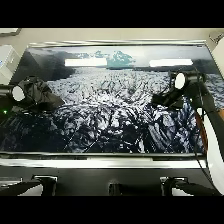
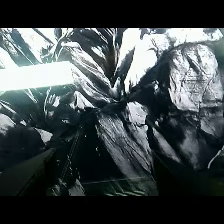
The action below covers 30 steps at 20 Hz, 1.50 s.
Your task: Fold the clothes and pants, and hang the long-sleeved shirts on hangers.
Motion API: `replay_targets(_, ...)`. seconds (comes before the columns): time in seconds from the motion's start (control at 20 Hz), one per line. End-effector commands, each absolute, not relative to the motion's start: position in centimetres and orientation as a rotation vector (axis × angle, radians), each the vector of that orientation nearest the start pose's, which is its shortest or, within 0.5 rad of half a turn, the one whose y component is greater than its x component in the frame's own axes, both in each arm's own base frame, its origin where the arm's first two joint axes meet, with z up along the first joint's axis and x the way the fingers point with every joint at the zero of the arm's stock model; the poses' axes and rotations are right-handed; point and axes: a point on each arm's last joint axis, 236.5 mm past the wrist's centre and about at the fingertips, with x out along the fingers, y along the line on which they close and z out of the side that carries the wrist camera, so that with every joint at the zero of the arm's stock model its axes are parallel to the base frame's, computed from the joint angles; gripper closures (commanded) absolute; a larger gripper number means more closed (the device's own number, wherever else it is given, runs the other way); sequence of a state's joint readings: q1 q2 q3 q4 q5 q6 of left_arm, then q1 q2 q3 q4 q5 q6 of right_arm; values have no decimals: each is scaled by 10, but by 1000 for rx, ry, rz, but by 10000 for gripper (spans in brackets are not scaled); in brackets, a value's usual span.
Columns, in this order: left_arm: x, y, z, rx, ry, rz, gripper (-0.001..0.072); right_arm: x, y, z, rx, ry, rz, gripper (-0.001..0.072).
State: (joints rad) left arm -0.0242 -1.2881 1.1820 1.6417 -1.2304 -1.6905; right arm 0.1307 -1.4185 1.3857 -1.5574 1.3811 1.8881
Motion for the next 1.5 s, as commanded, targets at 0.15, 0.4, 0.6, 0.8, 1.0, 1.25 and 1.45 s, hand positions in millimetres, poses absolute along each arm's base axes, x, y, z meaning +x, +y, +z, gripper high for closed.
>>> replay_targets(0.15,372,7,9,-21,1330,100,-4,386,54,20,182,1416,-108,27)
replay_targets(0.4,372,7,9,-21,1330,100,-4,386,54,20,183,1416,-108,27)
replay_targets(0.6,372,7,9,-21,1330,100,-4,386,54,20,183,1416,-108,27)
replay_targets(0.8,372,7,9,-21,1330,100,-4,386,54,20,182,1416,-107,27)
replay_targets(1.0,372,6,8,-26,1331,99,-4,400,55,22,191,1359,-97,27)
replay_targets(1.25,374,6,8,-28,1322,100,-4,398,53,22,147,1367,-78,26)
replay_targets(1.45,420,-4,20,-91,1130,75,-5,414,55,26,123,1296,-41,26)
